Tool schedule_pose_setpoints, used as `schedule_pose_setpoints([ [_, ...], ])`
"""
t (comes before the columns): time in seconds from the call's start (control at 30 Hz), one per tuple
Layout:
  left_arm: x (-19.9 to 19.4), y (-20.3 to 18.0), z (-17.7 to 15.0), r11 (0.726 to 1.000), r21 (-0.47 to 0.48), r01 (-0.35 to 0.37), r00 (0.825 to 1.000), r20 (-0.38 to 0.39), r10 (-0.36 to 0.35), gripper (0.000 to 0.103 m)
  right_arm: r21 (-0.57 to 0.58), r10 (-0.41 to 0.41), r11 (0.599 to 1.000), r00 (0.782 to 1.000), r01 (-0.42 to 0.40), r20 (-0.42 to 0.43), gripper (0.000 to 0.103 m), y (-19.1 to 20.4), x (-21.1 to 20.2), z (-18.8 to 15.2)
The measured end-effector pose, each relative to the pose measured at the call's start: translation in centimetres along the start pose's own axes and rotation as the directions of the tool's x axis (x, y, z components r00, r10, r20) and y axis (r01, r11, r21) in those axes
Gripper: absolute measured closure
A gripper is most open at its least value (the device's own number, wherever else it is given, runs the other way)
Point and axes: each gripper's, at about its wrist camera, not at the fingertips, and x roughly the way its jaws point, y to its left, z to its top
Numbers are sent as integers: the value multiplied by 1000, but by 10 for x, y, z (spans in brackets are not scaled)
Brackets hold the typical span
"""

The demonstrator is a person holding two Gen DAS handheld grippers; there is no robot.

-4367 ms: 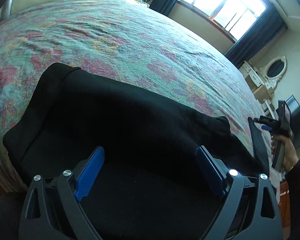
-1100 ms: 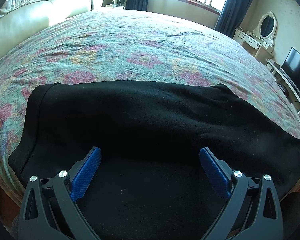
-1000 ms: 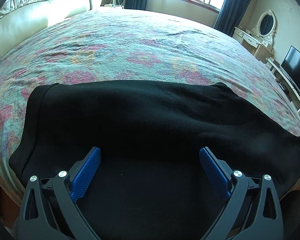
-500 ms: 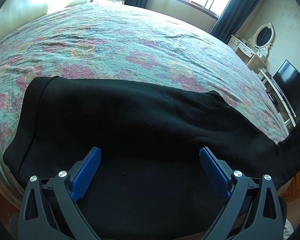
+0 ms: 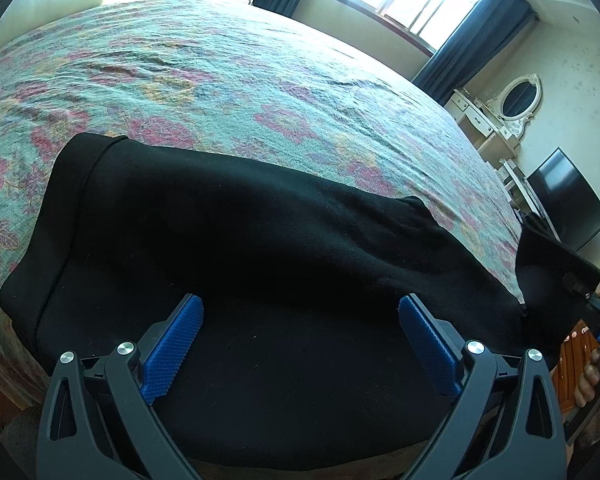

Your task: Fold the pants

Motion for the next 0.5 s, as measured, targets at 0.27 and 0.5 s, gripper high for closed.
schedule_pose_setpoints([
  [0.27, -1, 1, -1, 1000, 8, 0, 1000, 1, 0, 6, -151, -87, 986, 992, 73, -89, 92, 33, 45, -38],
  [0.5, 1, 1, -2, 999, 30, -11, 1000, 3, 11, 6, -260, -144, 959, 984, 113, -106, 92, 45, 56, -53],
])
